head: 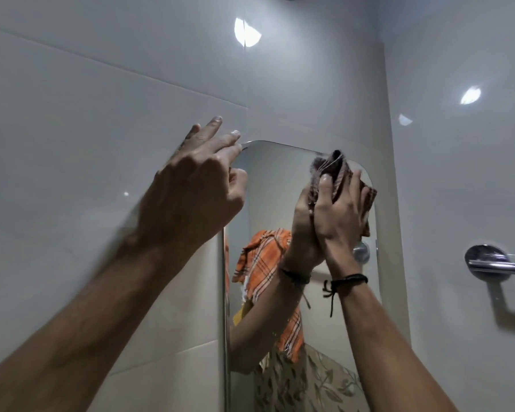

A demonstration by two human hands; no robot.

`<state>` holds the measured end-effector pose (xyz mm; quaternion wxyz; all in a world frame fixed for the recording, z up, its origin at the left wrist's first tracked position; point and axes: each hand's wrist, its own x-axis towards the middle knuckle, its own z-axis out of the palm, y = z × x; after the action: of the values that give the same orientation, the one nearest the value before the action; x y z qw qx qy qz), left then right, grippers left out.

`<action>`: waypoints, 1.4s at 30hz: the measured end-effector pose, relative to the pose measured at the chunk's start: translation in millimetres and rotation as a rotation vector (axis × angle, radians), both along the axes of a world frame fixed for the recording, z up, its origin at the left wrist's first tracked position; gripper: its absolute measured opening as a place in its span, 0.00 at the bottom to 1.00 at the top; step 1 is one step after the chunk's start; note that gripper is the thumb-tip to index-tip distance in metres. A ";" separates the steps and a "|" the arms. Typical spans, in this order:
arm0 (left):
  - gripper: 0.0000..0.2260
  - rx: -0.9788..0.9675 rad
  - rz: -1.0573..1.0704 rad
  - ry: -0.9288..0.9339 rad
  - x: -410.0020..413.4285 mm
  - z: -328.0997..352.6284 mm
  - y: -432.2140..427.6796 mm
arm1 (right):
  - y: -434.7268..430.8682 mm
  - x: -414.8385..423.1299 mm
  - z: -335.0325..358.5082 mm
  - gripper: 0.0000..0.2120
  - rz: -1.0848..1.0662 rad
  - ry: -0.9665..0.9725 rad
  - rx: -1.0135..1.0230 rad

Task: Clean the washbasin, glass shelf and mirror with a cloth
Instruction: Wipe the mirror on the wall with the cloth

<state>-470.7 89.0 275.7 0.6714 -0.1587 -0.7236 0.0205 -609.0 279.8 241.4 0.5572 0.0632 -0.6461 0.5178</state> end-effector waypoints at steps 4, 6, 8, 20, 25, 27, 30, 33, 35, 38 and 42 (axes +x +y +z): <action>0.22 0.042 -0.020 0.018 -0.3 -1.1 3.6 | -36.4 22.8 -15.7 0.28 0.011 0.229 0.342; 0.21 0.046 -0.021 0.023 -1.2 -0.8 3.5 | -39.8 24.8 -10.4 0.28 -0.019 0.304 0.460; 0.20 0.033 -0.014 0.020 -2.2 -0.8 1.3 | -29.8 15.7 1.7 0.28 -0.051 0.342 0.493; 0.19 0.037 -0.037 0.035 -4.3 -0.4 1.0 | 36.4 -26.4 -26.9 0.37 0.030 -0.095 -0.068; 0.19 0.054 -0.031 0.023 -2.9 -0.4 2.8 | -23.2 16.7 -43.8 0.30 0.019 0.200 0.326; 0.19 0.047 -0.035 0.020 -3.3 -0.3 1.7 | -32.9 22.2 -33.7 0.28 0.004 0.285 0.486; 0.20 0.057 -0.058 0.026 -3.9 -0.2 0.2 | -16.4 8.4 -10.1 0.29 -0.052 0.355 0.577; 0.20 0.083 -0.073 0.022 -3.8 0.2 0.4 | 23.3 -22.0 13.9 0.32 -0.057 0.265 0.457; 0.20 0.080 -0.065 0.020 -4.6 0.8 0.8 | 45.2 -35.9 19.3 0.36 -0.018 0.119 0.222; 0.19 0.096 -0.059 0.014 -5.0 2.5 -0.2 | 50.2 -38.8 10.9 0.36 0.022 -0.077 -0.051; 0.18 0.127 -0.092 0.007 -4.1 4.2 0.6 | 12.9 -12.6 0.1 0.33 -0.001 -0.018 -0.032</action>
<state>-474.8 89.6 279.9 0.6828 -0.1486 -0.7131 -0.0558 -621.6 292.7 241.4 0.5525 0.0493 -0.6428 0.5284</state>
